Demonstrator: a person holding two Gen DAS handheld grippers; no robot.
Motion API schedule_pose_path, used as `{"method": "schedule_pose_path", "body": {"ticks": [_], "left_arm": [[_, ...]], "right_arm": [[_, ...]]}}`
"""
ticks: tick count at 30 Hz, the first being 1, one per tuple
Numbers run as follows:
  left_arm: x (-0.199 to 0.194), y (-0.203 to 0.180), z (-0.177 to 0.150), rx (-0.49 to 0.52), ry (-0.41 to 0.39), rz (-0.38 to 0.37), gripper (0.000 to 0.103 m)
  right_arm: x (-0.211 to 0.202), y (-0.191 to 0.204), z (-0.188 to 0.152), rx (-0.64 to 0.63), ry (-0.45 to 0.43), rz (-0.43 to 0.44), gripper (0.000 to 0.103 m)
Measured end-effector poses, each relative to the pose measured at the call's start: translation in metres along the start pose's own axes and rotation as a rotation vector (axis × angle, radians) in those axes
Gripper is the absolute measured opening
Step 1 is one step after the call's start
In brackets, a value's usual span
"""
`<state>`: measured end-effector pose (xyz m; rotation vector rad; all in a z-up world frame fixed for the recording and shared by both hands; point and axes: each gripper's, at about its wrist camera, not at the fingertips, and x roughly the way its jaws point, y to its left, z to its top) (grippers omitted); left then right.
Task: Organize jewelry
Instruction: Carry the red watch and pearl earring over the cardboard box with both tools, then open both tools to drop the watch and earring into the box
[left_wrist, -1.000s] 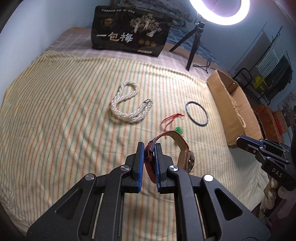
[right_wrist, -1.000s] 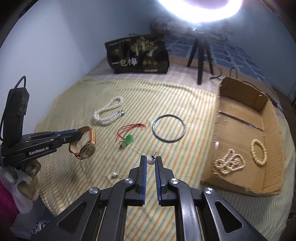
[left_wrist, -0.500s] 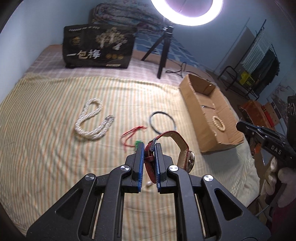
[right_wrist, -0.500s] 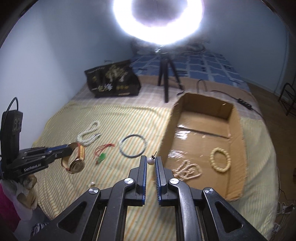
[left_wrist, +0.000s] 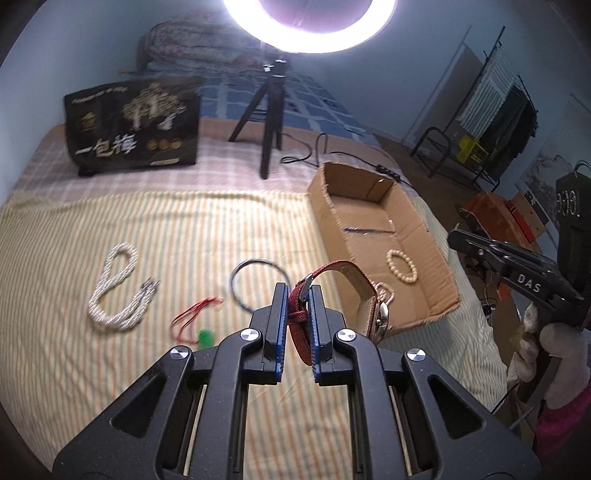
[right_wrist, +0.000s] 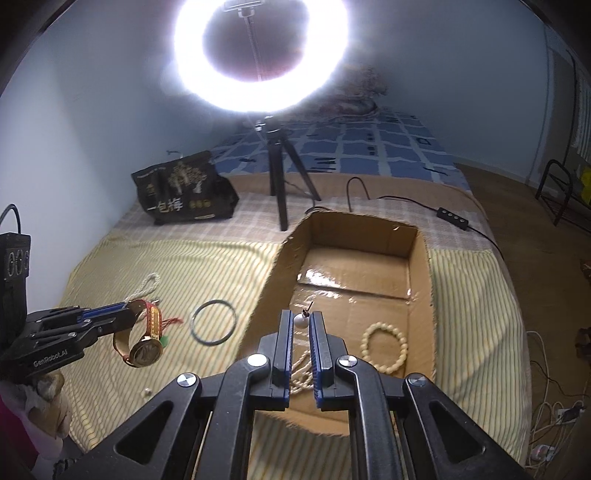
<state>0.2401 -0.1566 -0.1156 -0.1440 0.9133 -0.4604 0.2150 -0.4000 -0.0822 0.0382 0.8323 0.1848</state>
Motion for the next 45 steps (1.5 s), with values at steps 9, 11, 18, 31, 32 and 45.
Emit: {"method": "schedule_pose_path", "body": {"ticks": [9,11,18,31,32,45], "left_arm": [[0.034,-0.034,0.024,0.049,-0.005,-0.021,0.009],[0.041,-0.040,0.029,0.055,-0.007,-0.024,0.009],[0.069,-0.054,0.038,0.065,0.006,-0.029,0.009],[0.106,-0.062,0.041,0.070,0.038,-0.017,0.009],[0.108,-0.063,0.041,0.072,0.039,-0.015,0.009],[0.117,-0.066,0.040,0.091,0.042,-0.011,0.009]], "right_arm": [[0.019,-0.029,0.014,0.026,-0.002,-0.023,0.006],[0.025,-0.035,0.016,0.031,0.000,-0.029,0.006],[0.047,-0.055,0.024,0.052,0.010,-0.037,0.006],[0.088,-0.078,0.032,0.082,0.045,-0.057,0.006],[0.091,-0.080,0.032,0.084,0.047,-0.059,0.006],[0.103,-0.089,0.032,0.101,0.058,-0.061,0.007]]}}
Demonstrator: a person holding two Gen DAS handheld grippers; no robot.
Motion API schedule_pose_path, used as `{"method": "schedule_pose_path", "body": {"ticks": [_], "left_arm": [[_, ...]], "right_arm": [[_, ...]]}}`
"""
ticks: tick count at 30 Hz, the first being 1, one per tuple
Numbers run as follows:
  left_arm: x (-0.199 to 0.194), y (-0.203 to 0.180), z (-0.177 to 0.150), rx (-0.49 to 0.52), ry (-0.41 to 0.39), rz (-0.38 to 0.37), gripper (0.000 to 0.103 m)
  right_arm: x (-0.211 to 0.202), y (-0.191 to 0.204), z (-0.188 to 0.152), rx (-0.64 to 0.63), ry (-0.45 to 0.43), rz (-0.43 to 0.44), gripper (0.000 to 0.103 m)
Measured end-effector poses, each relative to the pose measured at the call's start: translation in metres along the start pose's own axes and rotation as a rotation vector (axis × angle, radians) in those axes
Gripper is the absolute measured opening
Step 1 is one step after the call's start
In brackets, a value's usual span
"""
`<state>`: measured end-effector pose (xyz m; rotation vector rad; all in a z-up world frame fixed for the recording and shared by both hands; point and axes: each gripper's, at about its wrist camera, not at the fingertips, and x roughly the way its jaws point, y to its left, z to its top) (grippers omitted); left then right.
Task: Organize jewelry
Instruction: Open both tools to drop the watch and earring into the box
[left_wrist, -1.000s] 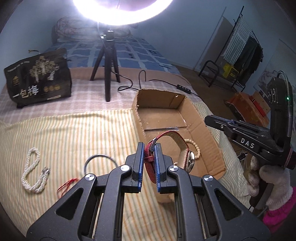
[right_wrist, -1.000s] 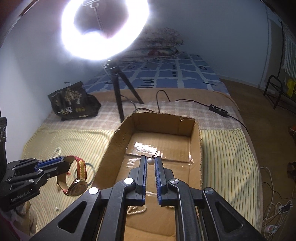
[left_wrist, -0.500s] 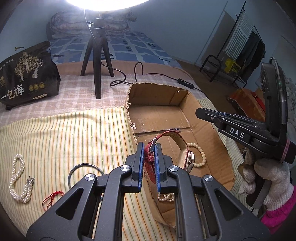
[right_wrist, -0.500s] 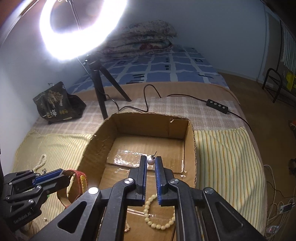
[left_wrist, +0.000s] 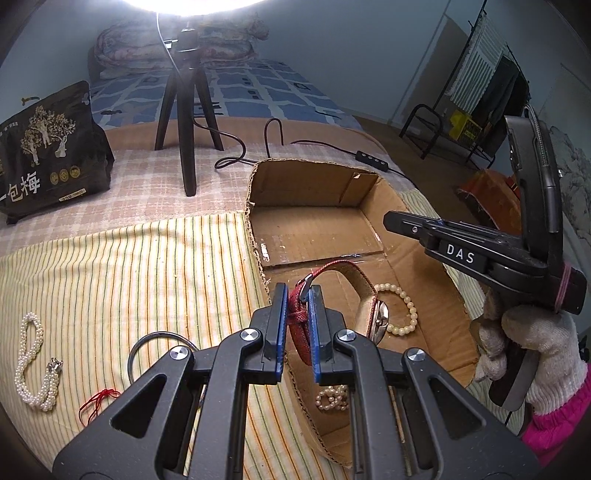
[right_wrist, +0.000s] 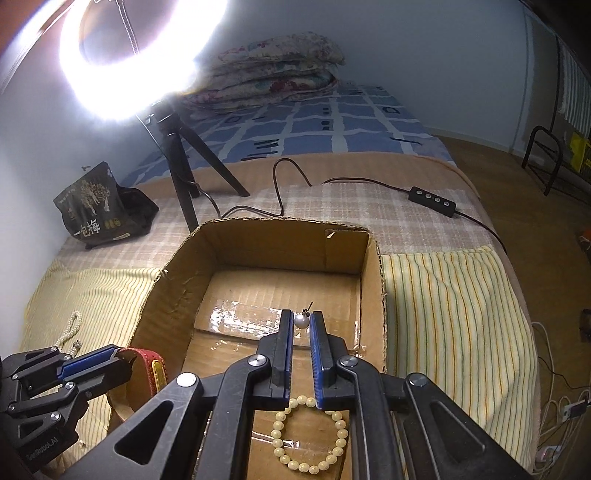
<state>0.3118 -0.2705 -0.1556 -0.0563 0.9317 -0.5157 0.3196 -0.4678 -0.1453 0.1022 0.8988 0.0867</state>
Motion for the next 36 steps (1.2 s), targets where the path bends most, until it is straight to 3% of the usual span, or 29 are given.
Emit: {"method": "schedule_pose_path", "body": {"ticks": [7,11,14,17,23,25,27,36], "left_arm": [[-0.004,-0.005,0.000,0.019,-0.014,-0.011,0.015],[-0.010,-0.008,-0.001,0.035,-0.035,-0.006,0.029],[-0.014,-0.009,-0.002,0.050,-0.041,0.004,0.032],[-0.017,-0.009,-0.003,0.052,-0.042,0.009,0.042],[-0.027,-0.008,-0.003,0.051,-0.046,0.013,0.043],[-0.030,-0.007,-0.003,0.052,-0.050,0.015,0.049],[-0.036,-0.007,-0.004,0.053,-0.062,0.013,0.053],[-0.063,-0.006,-0.005,0.062,-0.089,0.022,0.054]], "right_arm": [[-0.003,0.002,-0.001,-0.005,-0.012,-0.022,0.035],[-0.008,0.003,-0.001,0.002,-0.029,-0.050,0.070],[-0.013,0.002,0.000,0.012,-0.048,-0.069,0.083],[-0.017,0.001,0.002,0.027,-0.053,-0.074,0.088],[-0.026,0.007,0.004,0.016,-0.062,-0.118,0.101],[-0.030,0.009,0.004,0.015,-0.061,-0.132,0.103],[-0.032,0.011,0.004,0.012,-0.059,-0.147,0.103],[-0.053,0.022,0.002,-0.002,-0.067,-0.175,0.103]]}}
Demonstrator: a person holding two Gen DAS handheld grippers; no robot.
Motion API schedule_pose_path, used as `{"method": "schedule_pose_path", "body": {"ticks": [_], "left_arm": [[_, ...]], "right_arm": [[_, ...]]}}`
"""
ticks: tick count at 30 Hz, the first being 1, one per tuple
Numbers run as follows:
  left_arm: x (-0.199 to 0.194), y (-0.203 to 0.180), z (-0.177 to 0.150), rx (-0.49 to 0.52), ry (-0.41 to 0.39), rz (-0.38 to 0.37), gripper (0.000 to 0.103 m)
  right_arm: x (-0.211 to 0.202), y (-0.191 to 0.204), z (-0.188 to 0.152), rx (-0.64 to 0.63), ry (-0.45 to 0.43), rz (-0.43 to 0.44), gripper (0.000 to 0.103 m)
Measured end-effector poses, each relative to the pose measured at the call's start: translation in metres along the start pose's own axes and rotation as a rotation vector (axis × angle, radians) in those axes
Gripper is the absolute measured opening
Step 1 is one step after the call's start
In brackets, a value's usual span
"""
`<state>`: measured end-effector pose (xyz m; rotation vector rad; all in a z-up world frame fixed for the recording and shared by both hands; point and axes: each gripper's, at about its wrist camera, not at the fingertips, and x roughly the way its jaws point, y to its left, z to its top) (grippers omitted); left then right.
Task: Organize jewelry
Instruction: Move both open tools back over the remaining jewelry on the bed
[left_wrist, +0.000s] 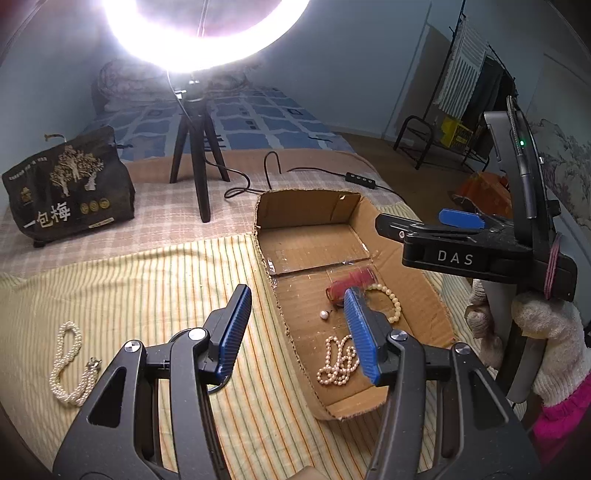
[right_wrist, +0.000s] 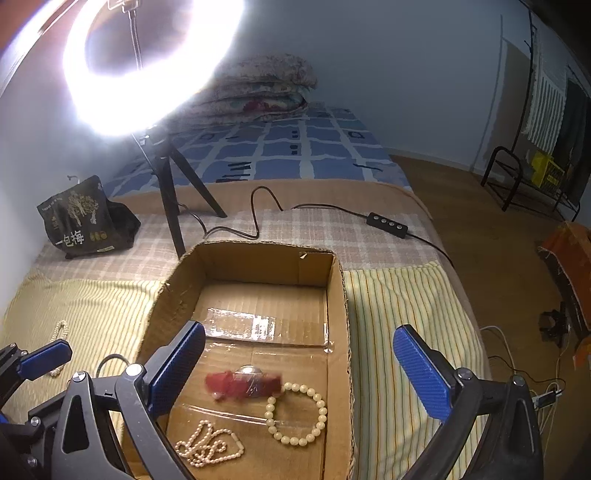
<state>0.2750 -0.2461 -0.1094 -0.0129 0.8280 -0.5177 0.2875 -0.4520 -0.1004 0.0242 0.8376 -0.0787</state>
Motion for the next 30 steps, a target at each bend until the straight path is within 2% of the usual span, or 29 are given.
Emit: {"method": "schedule_pose_path", "body": {"ticks": [20,24,30], "left_arm": [[-0.091,0.010,-0.005,-0.006,-0.086,0.024,0.054],[-0.107,0.014,-0.008,-0.009,-0.108,0.034,0.061],[-0.128,0.025,-0.014,-0.012,-0.131,0.055,0.061]], "right_arm": [[-0.073,0.027,-0.008,-0.021,-0.065,0.006,0.103],[-0.086,0.035,-0.012,-0.023,-0.071,0.030,0.103],[-0.098,0.054,-0.022,-0.044,-0.072,0.051,0.103]]}}
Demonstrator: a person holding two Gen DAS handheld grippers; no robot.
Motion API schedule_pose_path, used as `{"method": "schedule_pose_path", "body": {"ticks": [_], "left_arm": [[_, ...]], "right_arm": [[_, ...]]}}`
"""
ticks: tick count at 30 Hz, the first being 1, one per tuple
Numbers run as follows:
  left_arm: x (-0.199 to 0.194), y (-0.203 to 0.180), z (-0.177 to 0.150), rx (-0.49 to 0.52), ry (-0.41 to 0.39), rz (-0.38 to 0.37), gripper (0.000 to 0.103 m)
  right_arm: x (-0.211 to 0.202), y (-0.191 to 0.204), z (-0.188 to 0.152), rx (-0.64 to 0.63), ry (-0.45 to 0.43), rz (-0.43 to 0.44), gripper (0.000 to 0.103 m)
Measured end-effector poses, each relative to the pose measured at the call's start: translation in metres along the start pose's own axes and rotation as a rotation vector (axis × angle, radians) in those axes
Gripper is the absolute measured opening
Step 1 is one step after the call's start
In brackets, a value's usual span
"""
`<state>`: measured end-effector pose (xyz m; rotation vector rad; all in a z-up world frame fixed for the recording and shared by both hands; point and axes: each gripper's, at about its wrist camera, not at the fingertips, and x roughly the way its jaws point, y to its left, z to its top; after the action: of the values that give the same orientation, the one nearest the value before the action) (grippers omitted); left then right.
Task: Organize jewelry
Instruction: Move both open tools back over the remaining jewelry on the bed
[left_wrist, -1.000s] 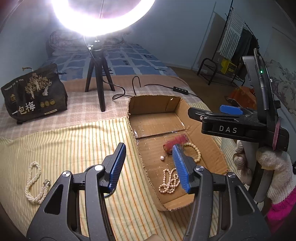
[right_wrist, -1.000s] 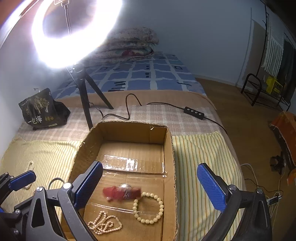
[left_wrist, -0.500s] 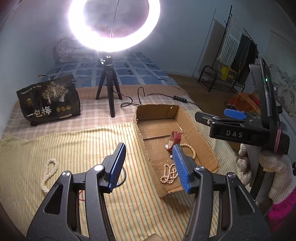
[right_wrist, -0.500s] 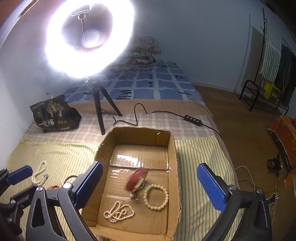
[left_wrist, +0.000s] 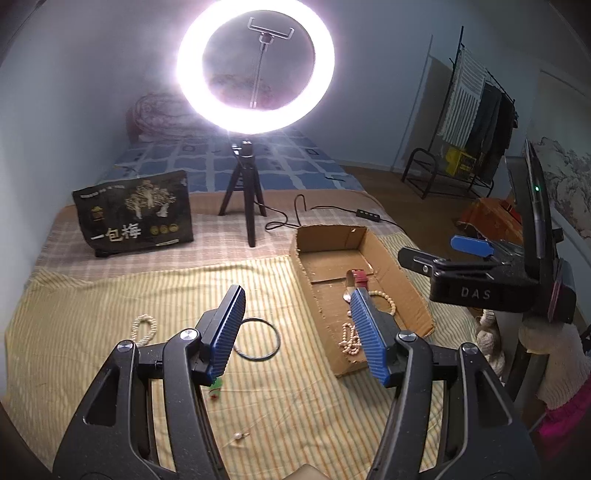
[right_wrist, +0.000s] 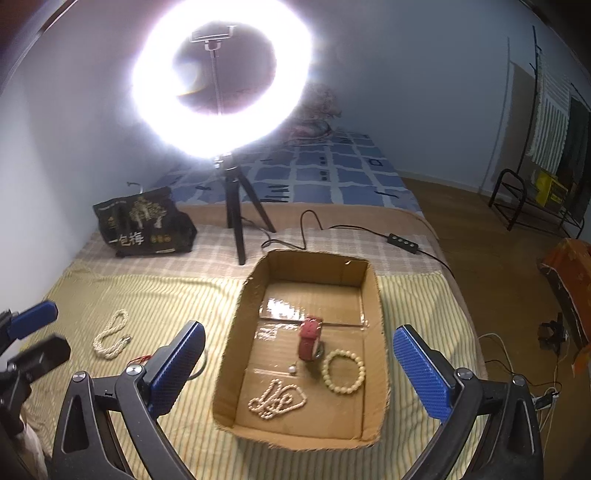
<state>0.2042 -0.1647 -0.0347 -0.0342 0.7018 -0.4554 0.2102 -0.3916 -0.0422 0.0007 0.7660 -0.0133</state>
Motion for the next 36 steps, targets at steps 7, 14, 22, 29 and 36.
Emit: {"method": "schedule_pose_path", "body": {"ticks": [7,14,22,29,36], "left_arm": [[-0.017,0.028,-0.009,-0.019,-0.003,0.033,0.061],[-0.027,0.074,-0.025,-0.053,0.020,0.102,0.061],[-0.025,0.141,-0.047,-0.142,0.091,0.189,0.061],[-0.017,0.187,-0.066,-0.234,0.158,0.236,0.061],[-0.002,0.207,-0.086,-0.290,0.203,0.232,0.061]], "right_arm": [[-0.010,0.019,-0.014,-0.009,0.011,0.034,0.103],[-0.014,0.042,-0.029,-0.059,0.018,0.073,0.103],[-0.007,0.080,-0.044,-0.162,0.023,0.118,0.103],[0.003,0.119,-0.059,-0.318,0.030,0.164,0.103],[0.022,0.154,-0.079,-0.429,0.083,0.202,0.103]]}}
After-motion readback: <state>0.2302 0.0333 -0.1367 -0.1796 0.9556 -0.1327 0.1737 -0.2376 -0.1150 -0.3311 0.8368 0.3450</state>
